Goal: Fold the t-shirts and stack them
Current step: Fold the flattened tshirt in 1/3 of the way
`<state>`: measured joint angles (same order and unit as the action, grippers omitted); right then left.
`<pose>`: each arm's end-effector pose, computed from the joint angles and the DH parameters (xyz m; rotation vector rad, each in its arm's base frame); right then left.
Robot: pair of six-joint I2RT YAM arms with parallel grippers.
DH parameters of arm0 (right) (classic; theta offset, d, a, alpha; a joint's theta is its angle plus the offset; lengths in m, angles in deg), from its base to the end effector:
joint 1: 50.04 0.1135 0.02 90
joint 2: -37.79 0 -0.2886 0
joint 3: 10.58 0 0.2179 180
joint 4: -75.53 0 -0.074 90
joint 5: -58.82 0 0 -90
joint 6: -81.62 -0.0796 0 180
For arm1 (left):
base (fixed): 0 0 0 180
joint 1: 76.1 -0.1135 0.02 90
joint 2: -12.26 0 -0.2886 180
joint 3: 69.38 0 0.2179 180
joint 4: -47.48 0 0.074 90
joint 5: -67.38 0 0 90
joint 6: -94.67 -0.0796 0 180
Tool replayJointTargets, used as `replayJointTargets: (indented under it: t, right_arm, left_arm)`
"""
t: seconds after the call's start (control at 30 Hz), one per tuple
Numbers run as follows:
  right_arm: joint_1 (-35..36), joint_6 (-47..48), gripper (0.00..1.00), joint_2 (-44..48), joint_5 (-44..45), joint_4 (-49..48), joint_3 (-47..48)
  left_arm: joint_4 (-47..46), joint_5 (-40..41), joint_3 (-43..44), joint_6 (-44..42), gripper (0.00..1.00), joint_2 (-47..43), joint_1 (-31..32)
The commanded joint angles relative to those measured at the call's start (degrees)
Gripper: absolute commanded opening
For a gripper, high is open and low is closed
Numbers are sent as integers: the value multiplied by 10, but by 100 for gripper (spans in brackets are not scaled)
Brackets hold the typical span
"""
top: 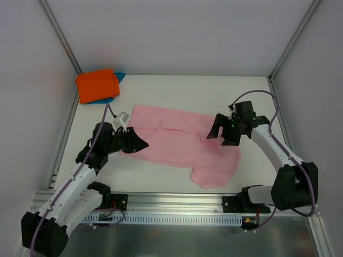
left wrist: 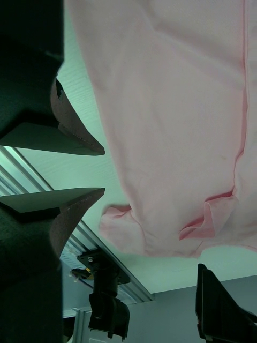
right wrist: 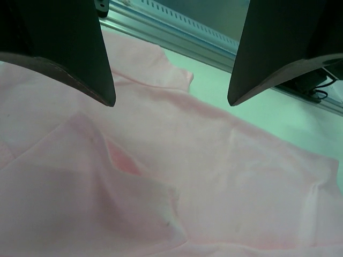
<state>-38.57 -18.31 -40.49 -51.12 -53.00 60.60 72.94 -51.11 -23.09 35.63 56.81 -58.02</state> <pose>0.2447 0.0774 0.2422 -0.1640 2.6048 0.5864 0.1441 -0.0870 0.2647 0.1080 2.0817 -1.0322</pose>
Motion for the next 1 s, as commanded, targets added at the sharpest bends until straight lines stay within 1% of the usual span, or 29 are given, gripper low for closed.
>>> replayJointTargets:
  t: [0.0,0.1,0.17,0.33,0.4,0.43,0.53,0.63,0.73,0.77,0.83,0.87,0.97]
  right_arm:
    - [14,-20,91,70,-6,31,-19]
    - [14,-19,91,90,17,29,-32]
    - [14,-18,92,82,33,16,-29]
    - [23,-22,91,-29,12,-40,2]
    - [31,-22,92,-64,8,-55,25]
    - [35,-22,92,-101,7,-64,35]
    - [40,-19,91,-166,4,-72,76]
    - [44,-19,91,-192,3,-68,112]
    - [45,-24,92,-189,-4,-60,128]
    - [46,-24,92,-175,-5,-56,127]
    - [50,-29,92,-154,-11,-53,111]
    - [51,-31,92,-126,-12,-54,101]
    - [65,-36,94,-74,-10,-48,54]
  left_arm:
    - [-13,-16,5,7,31,-18,5]
    - [-3,-15,5,5,31,-29,5]
    - [8,-13,6,1,31,-36,5]
    - [28,-7,13,-10,32,-42,5]
    - [32,-8,15,-10,32,-42,5]
    - [34,-8,17,-11,32,-41,5]
    - [39,-8,28,-17,32,-39,5]
    - [51,-5,41,-28,32,-32,5]
    - [58,-5,48,-34,32,-28,5]
    - [57,-3,47,-35,32,-27,5]
    - [50,9,41,-38,32,-24,5]
    - [51,15,40,-38,32,-13,5]
    - [92,57,54,-39,32,34,5]
